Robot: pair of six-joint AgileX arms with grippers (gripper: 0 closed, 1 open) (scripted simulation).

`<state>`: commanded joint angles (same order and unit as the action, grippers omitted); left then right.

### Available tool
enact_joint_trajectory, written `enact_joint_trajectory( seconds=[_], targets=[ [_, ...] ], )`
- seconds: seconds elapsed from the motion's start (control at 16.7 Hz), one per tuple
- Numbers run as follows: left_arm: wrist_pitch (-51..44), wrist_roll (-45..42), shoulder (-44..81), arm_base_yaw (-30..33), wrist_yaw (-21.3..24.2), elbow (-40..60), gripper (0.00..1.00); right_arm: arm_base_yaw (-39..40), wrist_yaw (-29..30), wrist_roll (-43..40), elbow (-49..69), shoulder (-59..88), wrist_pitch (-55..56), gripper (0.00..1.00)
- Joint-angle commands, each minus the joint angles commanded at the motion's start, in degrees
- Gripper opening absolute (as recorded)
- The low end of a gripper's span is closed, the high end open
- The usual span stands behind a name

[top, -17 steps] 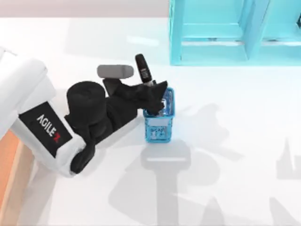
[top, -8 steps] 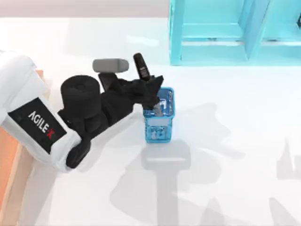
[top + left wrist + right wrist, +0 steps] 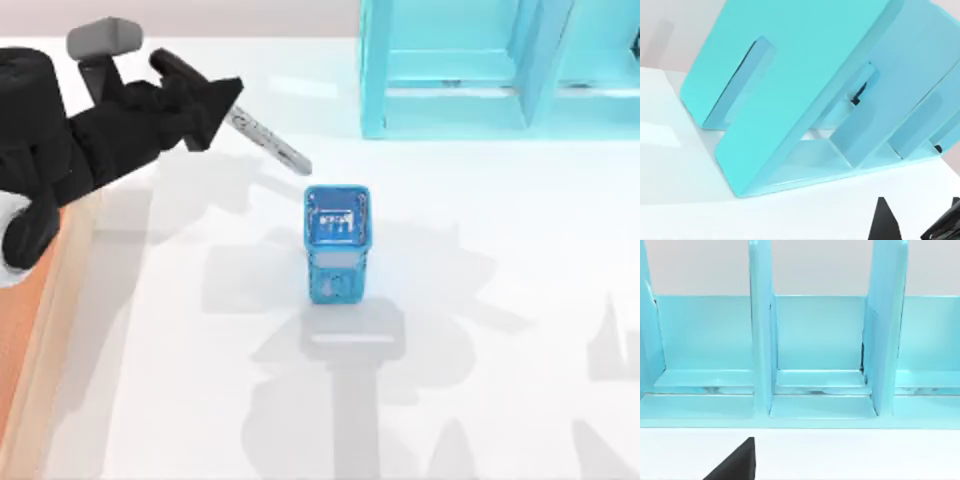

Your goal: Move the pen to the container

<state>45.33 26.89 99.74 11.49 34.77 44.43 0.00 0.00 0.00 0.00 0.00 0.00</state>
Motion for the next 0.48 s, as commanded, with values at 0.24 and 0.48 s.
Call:
enact_joint_trajectory(
  seconds=[0.24,0.48],
  targets=[
    [-10.2,-1.0,-10.0,-7.0,7.2,0.3,0.0,0.0,0.0,0.0,0.0,0.0,0.0,1.0],
    [-11.8,-0.9,-11.6,-8.3,8.6,0.4,0.0,0.0,0.0,0.0,0.0,0.0,0.0,1.0]
  ],
)
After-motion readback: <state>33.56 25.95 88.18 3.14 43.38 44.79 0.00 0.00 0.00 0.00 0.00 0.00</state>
